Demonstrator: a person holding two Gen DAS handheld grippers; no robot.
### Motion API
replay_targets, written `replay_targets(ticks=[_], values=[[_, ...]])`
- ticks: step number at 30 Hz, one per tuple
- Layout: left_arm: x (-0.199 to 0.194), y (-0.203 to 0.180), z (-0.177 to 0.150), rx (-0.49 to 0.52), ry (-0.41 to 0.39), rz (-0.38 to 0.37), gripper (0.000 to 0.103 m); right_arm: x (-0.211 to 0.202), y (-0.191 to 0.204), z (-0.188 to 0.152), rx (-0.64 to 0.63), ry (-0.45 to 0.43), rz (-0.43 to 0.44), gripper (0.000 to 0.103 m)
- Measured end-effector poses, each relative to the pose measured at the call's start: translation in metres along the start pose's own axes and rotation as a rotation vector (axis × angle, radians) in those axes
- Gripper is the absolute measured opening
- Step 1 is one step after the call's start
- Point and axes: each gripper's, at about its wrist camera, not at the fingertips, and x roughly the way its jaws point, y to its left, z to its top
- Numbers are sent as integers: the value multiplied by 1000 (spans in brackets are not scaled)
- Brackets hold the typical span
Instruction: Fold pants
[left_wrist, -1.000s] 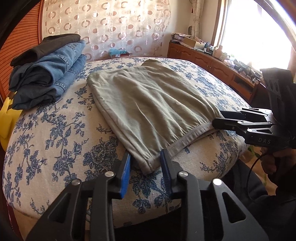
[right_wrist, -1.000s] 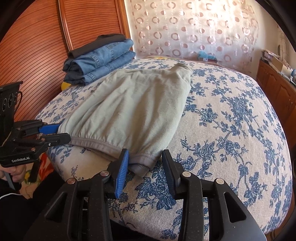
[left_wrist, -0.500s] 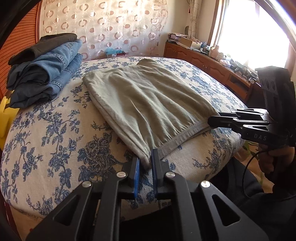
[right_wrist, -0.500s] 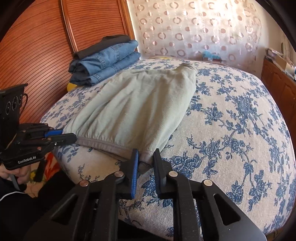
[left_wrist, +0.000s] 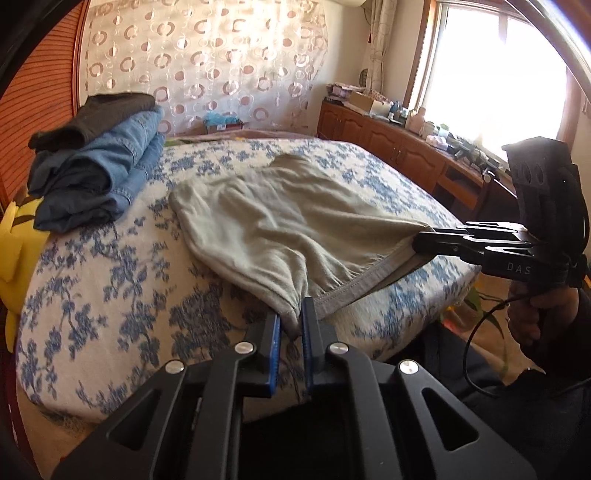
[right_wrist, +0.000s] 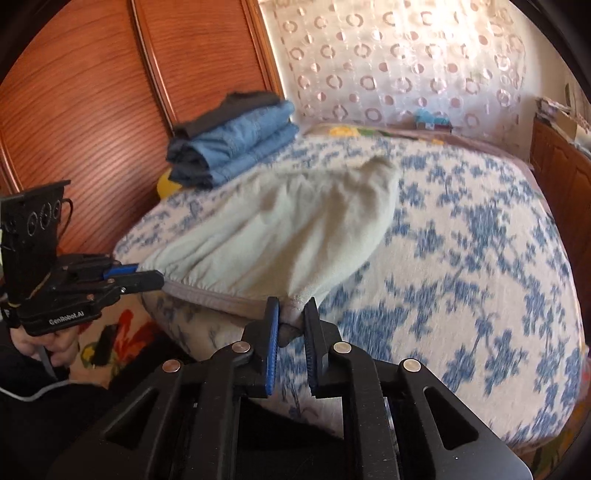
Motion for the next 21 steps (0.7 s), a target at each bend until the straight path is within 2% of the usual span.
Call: replay_targets(ticks=[9, 21], values=[[14, 23, 43, -7, -61, 21, 6, 9, -11, 49, -10, -64, 0, 9], [62, 45, 85, 13, -51, 72, 6, 54, -34, 93, -19, -59, -71, 9]])
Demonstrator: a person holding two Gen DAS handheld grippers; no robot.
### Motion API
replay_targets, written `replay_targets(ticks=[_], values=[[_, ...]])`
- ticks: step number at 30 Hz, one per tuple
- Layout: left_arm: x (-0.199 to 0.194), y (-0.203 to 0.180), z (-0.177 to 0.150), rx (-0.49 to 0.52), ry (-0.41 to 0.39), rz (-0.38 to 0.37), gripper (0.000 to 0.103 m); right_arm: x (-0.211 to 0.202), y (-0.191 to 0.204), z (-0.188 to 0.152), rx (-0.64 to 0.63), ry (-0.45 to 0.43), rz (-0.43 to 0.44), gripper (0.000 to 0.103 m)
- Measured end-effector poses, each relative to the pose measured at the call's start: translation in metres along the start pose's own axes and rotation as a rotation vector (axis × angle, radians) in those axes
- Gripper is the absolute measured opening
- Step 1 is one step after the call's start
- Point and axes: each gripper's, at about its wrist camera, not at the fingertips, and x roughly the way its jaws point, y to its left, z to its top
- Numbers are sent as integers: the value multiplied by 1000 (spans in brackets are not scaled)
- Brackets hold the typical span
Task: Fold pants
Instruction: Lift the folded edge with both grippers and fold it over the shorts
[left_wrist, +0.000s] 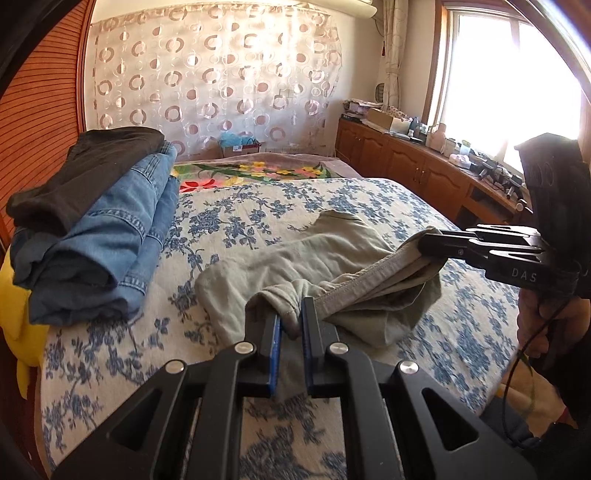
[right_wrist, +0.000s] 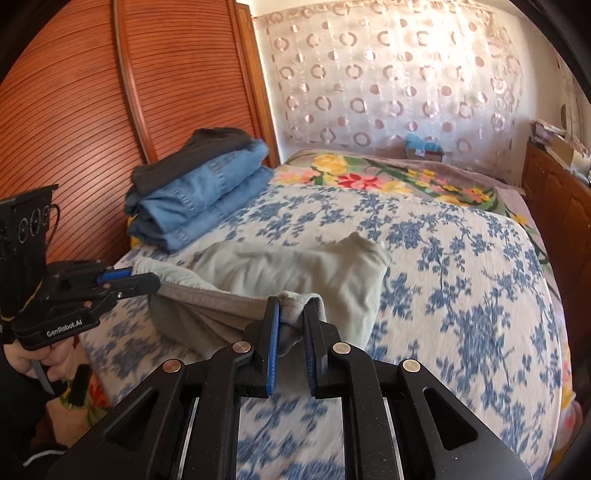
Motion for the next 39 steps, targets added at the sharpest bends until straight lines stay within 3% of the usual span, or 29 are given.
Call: replay_targets(ticks=[23, 24, 27, 30, 35, 39], values=[[62, 28, 32, -51, 88, 67, 8, 81, -31, 41, 53, 63, -60, 10], [62, 29, 33, -62, 91, 65, 9, 81, -32, 42, 58, 60, -60, 14], [60, 32, 34, -95, 87, 51, 11, 78, -35, 43, 71, 48, -77, 22], [51, 32, 36, -93, 71, 56, 18, 71, -37, 45, 63, 38, -70, 23], [36, 29, 41, -70, 28, 64, 39, 55, -37, 46, 44, 16, -69, 25], [27, 22, 40, -46, 13, 67, 43, 42, -35, 37, 35, 10, -65, 27]])
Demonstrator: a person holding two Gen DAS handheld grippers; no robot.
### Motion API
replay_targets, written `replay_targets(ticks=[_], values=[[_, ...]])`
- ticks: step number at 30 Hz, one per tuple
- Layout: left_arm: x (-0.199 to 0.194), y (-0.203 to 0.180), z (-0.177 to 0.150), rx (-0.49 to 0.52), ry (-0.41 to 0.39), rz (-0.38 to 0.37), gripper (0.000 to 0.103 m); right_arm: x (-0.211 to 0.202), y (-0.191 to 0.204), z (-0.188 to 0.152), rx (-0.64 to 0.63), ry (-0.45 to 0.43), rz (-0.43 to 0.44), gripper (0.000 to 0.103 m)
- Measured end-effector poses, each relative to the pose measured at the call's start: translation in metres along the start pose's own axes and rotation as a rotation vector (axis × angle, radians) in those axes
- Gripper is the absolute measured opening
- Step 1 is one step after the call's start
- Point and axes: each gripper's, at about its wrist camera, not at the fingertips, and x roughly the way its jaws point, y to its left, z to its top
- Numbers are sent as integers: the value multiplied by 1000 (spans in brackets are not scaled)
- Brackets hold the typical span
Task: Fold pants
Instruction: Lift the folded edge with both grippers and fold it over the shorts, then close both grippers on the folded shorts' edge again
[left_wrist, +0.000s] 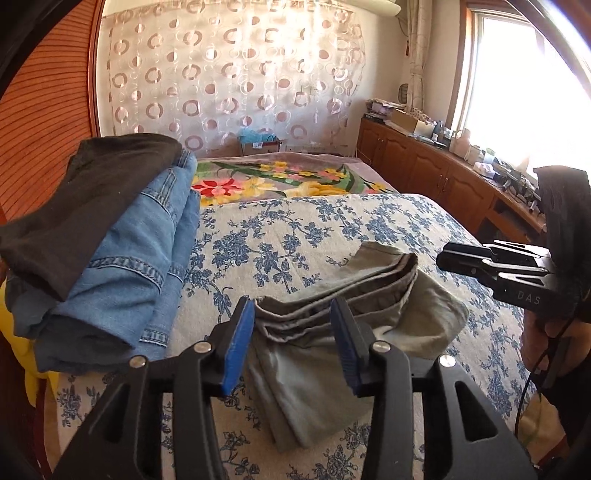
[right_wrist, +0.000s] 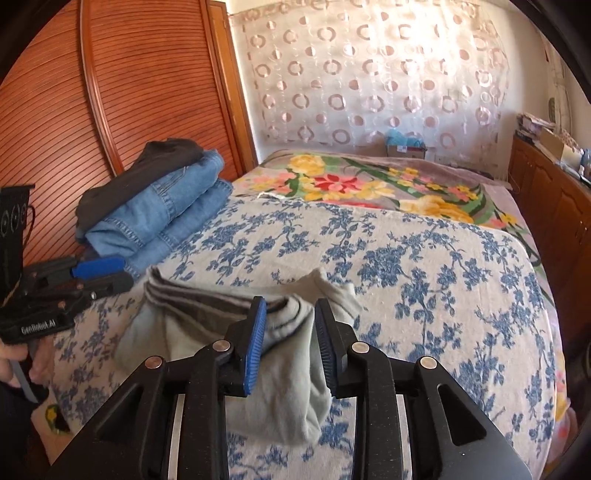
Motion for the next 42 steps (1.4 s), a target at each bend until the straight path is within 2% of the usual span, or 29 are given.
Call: replay_targets(ticks=[3, 6, 16, 24, 26, 27, 28, 30, 32, 42], values=[[-3, -6, -8, 20, 4, -5, 45, -7, 1, -15, -10, 15, 1, 32], [-5, -9, -18, 17, 13, -14, 45, -11, 2, -29, -14, 29, -4, 45], [3, -15, -58, 26, 101, -3, 45, -7, -3, -59, -23, 94, -8, 46], [10, -13, -70, 29, 141, 0, 45, -2, -5, -65, -10, 120, 36, 46], [12, -12, -71, 29, 141, -8, 33, 1, -5, -64, -8, 127, 41, 38], [12, -12, -72, 33, 145, -15, 28, 1, -5, -65, -7, 127, 48, 31], [12, -12, -72, 33, 142, -27, 18, 1, -6, -65, -6, 126, 53, 20], [9, -10, -73, 26, 138, -36, 11, -3, -8, -64, -4, 115, 72, 10], [4, -8, -73, 22, 127, -48, 5, -11, -13, -63, 5, 99, 79, 8], [-35, -19, -87, 38, 83, -73, 3, -47, -4, -82, -9, 93, 103, 6]])
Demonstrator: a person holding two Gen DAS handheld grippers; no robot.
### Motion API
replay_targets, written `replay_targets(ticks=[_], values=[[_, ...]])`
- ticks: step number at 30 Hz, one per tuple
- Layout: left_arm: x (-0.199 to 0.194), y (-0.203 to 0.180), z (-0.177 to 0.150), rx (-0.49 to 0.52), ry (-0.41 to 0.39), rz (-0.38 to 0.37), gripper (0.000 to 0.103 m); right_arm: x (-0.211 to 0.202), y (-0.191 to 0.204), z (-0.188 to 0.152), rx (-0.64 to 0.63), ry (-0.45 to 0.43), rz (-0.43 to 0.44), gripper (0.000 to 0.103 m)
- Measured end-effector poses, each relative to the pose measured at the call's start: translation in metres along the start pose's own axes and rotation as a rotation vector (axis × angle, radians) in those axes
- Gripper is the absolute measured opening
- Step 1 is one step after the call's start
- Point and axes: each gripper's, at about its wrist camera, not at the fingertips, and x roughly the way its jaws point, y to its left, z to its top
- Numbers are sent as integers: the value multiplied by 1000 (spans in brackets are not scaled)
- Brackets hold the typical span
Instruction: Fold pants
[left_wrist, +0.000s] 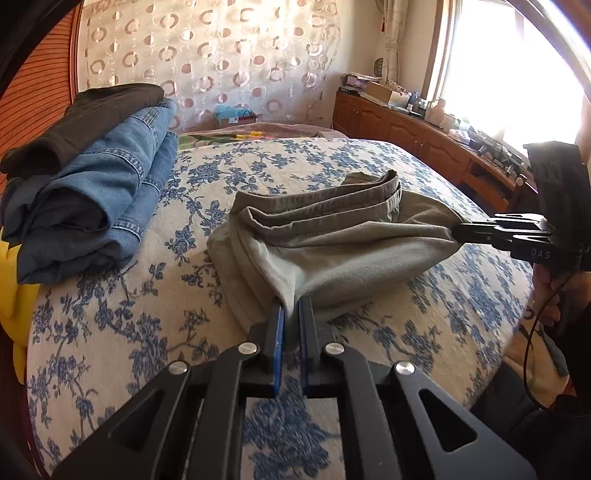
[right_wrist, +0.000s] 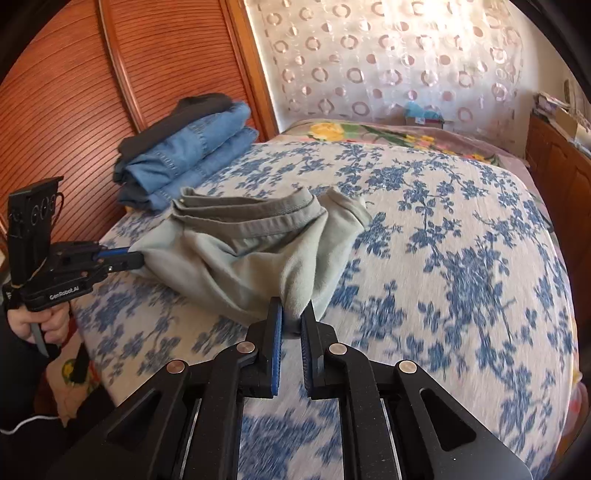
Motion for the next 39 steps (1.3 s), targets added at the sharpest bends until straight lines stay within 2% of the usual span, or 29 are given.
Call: replay_targets(ticks=[6, 13, 15, 18, 22, 26, 28, 39], values=[[-22, -13, -18, 4, 0, -16, 3, -24, 15, -19, -1, 6, 19, 6], [-27, -26, -25, 12, 8, -7, 4, -26, 17, -29, -3, 22, -4, 9], [-27, -25, -24, 7, 11, -5, 7, -30, 17, -28, -1, 14, -7, 15], [-31, -23, -23, -4, 9, -10, 10, -37, 18, -24, -10, -7, -25, 17], [-35, -21, -19, 6, -5, 22, 20, -42, 20, -14, -25, -35, -33, 23], [-40, -16, -13, -7, -31, 26, 40, -36, 26, -5, -44, -42, -35, 29], [-41, -14, -10, -7, -38, 36, 41, -29, 28, -2, -55, -39, -32, 32], [-18, -2, 0, -19, -21, 68, 42, 22, 28, 11, -97, 44, -27, 34]])
